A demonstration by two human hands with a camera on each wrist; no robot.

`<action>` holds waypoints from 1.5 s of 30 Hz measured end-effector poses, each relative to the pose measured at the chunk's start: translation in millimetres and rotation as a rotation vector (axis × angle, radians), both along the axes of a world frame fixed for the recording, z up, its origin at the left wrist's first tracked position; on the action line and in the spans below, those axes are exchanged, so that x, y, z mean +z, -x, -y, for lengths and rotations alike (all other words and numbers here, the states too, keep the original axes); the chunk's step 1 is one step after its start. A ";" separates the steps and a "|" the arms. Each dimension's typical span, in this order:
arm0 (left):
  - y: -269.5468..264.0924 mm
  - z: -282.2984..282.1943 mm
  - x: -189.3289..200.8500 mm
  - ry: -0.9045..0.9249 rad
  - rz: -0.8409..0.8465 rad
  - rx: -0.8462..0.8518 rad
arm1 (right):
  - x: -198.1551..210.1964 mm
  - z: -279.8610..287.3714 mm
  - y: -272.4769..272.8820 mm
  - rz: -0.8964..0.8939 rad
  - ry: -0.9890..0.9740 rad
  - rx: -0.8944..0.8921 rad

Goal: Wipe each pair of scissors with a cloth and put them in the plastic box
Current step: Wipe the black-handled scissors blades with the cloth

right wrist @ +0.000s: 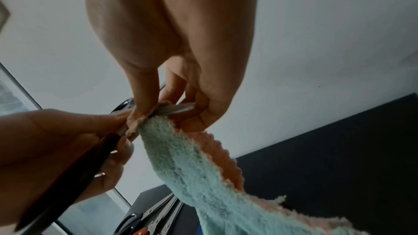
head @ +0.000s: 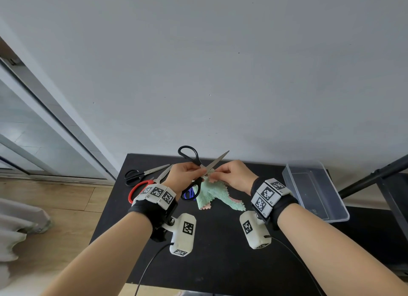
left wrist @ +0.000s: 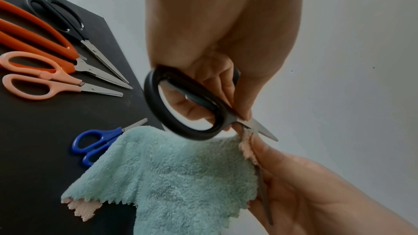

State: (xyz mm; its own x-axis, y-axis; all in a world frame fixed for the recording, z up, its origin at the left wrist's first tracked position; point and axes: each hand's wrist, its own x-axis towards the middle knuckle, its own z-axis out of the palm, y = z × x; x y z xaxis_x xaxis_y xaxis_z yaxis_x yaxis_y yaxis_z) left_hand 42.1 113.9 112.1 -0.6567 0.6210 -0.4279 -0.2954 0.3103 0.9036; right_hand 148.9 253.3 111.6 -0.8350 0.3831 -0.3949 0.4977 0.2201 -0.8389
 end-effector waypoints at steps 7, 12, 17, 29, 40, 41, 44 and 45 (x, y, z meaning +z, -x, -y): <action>3.1 -3.0 2.0 0.000 0.004 0.025 | 4.2 -7.6 -3.1 0.005 -0.046 0.052; 4.8 -2.4 3.2 -0.011 -0.001 0.041 | 3.9 -10.7 -5.2 -0.003 -0.063 0.072; 6.6 -0.6 2.5 -0.013 -0.002 0.047 | 3.4 -13.8 -6.8 0.003 -0.089 0.111; 12.5 3.5 0.9 0.001 -0.011 0.097 | -2.0 -21.5 -12.6 0.008 -0.117 0.119; 28.9 19.1 -2.3 0.044 0.034 0.083 | -0.3 -34.2 -33.1 -0.083 0.042 -0.019; 25.8 17.8 -1.1 0.043 0.034 0.055 | -0.1 -31.2 -29.1 -0.106 0.038 -0.033; 17.8 11.8 2.5 0.037 0.030 -0.006 | 3.5 -18.2 -17.0 -0.134 0.070 -0.018; 16.2 9.6 2.6 0.045 0.020 -0.030 | 4.1 -14.1 -13.8 -0.141 0.100 -0.020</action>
State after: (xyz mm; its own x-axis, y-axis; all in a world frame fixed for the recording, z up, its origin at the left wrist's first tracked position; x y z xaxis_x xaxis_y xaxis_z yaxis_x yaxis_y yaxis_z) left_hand 25.8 104.3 114.8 -0.6291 0.6203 -0.4684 -0.3027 0.3596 0.8827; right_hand 162.8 267.4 115.8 -0.8774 0.3647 -0.3118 0.3774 0.1233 -0.9178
